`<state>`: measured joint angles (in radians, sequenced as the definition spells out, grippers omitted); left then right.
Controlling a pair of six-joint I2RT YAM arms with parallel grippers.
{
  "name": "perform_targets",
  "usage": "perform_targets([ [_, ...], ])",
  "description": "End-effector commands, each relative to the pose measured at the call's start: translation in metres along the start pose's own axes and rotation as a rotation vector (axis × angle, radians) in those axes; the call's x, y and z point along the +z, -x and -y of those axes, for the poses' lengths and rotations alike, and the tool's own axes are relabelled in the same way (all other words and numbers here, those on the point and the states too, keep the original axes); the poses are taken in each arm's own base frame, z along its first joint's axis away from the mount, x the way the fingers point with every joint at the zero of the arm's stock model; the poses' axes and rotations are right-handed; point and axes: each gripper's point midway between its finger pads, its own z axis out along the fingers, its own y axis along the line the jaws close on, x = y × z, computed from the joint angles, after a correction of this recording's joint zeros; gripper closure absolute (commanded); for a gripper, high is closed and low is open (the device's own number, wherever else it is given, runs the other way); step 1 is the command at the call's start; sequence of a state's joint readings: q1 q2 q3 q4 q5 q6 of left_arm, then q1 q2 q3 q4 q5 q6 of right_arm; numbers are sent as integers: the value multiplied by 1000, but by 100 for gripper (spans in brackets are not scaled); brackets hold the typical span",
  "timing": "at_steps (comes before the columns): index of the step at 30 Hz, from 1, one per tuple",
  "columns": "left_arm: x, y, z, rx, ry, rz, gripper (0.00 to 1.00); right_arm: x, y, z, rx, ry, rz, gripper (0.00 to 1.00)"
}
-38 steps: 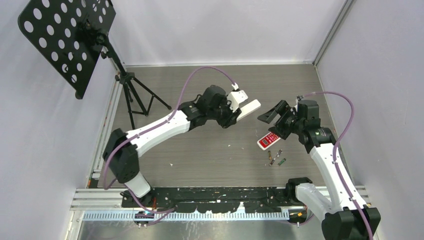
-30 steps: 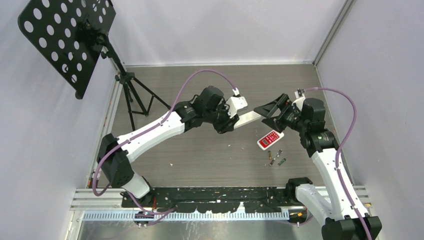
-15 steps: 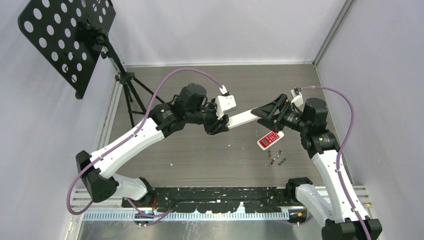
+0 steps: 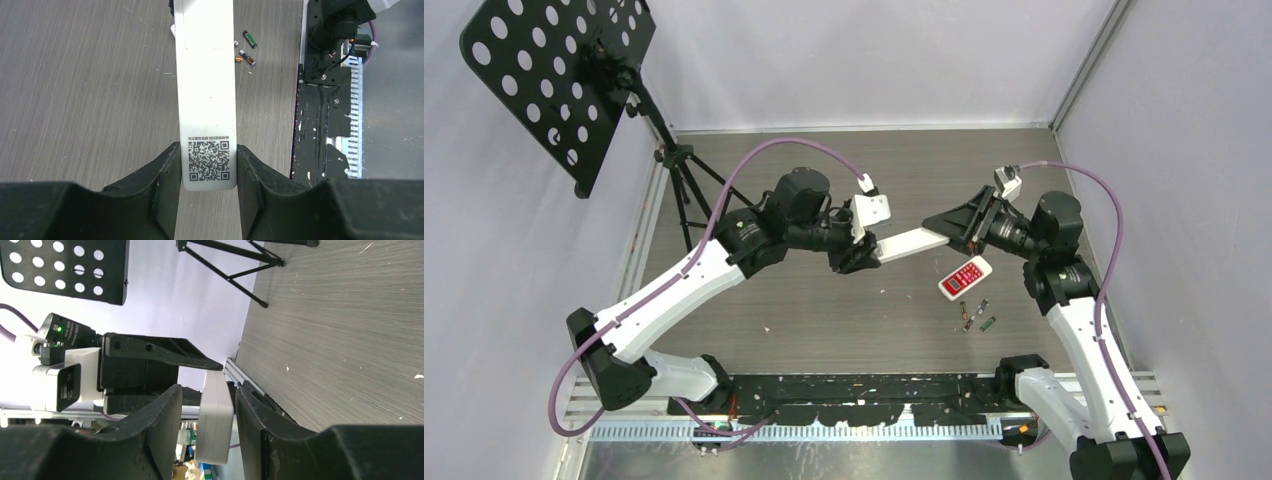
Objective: Load the batteries into the remote control
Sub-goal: Adjust the remote control.
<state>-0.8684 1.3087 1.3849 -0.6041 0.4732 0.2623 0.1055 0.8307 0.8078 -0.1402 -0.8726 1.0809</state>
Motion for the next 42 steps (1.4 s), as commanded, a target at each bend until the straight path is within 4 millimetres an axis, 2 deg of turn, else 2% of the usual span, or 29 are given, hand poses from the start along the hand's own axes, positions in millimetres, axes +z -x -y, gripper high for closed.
perform_targets([
  [1, -12, 19, 7, 52, -24, 67, 100, 1, -12, -17, -30, 82, -69, 52],
  [5, -12, 19, 9, 54, -32, 68, 100, 3, -19, -17, -36, 90, -98, 52],
  [6, -12, 19, 9, 55, -33, 69, 100, 3, -21, -17, -36, 91, -104, 55],
  [11, -14, 21, 12, 58, -41, 79, 100, 4, -23, -17, -39, 95, -114, 86],
  [14, -15, 24, 11, 42, -29, 92, 100, 5, -22, -17, -42, 92, -103, 98],
  [16, -17, 31, 7, 14, 7, 124, 79, 6, -17, -16, -44, 82, -75, 100],
  [18, -18, 37, -5, -44, 83, 156, 41, 9, -6, -12, -33, 51, -12, 100],
  [19, -19, 39, -11, -83, 122, 166, 27, 10, -1, -11, -29, 41, 17, 100],
  [21, -21, 42, -24, -160, 208, 184, 12, 12, 11, -15, -23, 50, 86, 100],
  [24, -21, 46, -34, -266, 265, 212, 1, 11, 25, -24, -49, 81, 159, 100],
  [28, -24, 52, -51, -390, 359, 240, 0, 10, 37, -30, -74, 81, 221, 100],
  [35, -43, 59, -94, -631, 508, 348, 0, 2, 54, -36, -111, 79, 348, 100],
  [38, -52, 57, -109, -784, 510, 395, 0, -3, 63, -39, -123, 81, 416, 100],
  [42, -58, 60, -120, -948, 413, 495, 0, -12, 72, -53, -139, 106, 483, 100],
])
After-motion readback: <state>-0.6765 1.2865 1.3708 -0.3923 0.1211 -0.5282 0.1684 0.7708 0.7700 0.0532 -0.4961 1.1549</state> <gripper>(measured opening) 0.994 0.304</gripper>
